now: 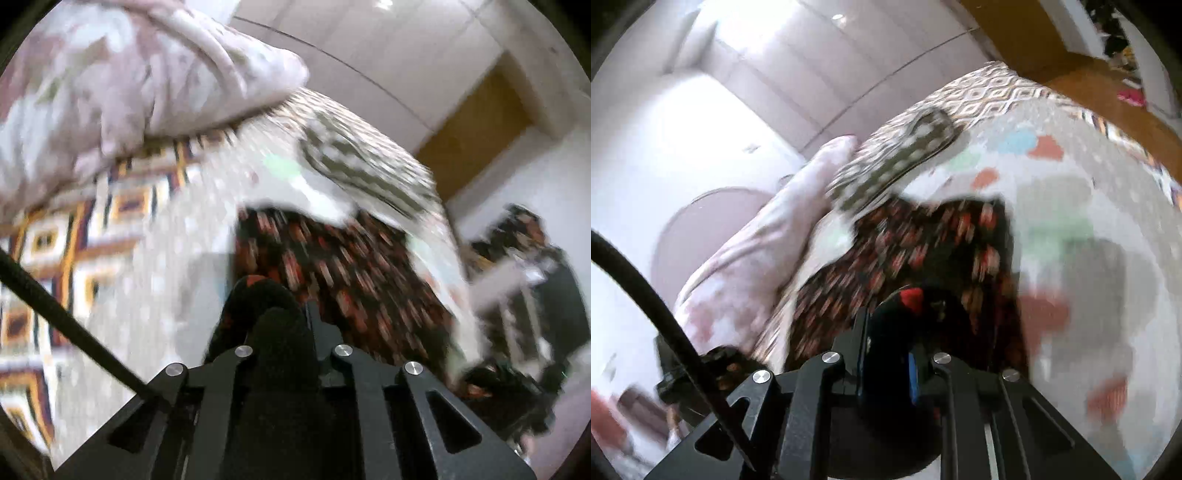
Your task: Fold large clothes
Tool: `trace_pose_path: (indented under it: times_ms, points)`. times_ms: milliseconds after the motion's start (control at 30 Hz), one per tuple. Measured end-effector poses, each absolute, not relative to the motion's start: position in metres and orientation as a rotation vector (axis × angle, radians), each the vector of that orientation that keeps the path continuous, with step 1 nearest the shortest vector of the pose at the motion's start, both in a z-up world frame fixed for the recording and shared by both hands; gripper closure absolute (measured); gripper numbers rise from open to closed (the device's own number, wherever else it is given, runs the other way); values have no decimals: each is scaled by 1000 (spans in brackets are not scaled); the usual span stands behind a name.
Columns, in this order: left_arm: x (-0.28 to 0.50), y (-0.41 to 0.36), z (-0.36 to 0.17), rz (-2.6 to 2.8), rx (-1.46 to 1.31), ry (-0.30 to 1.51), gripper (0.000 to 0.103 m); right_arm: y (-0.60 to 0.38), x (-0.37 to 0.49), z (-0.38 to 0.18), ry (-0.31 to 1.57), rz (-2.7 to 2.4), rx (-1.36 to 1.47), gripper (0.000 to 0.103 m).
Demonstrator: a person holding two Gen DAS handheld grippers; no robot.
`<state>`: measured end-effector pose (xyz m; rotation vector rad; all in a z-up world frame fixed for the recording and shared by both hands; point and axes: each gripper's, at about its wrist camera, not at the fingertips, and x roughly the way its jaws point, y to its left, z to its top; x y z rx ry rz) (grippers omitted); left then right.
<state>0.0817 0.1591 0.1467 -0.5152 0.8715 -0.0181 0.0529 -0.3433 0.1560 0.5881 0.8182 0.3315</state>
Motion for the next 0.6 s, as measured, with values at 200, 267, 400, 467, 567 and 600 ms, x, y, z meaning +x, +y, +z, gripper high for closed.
trace_pose_path:
  times_ms: [200, 267, 400, 467, 567, 600]
  points:
    - [185, 154, 114, 88, -430, 975, 83, -343, 171, 110, 940, 73, 575, 67]
    - [192, 159, 107, 63, -474, 979, 78, -342, 194, 96, 991, 66, 572, 66]
    - [195, 174, 98, -16, -606, 963, 72, -352, 202, 87, 982, 137, 614, 49]
    - [194, 182, 98, -47, -678, 957, 70, -368, 203, 80, 964, 178, 761, 49]
    - [192, 193, 102, -93, -787, 932, 67, -391, 204, 71, 924, 220, 1038, 44]
    - [191, 196, 105, -115, -823, 921, 67, -397, 202, 69, 905, 230, 1109, 44]
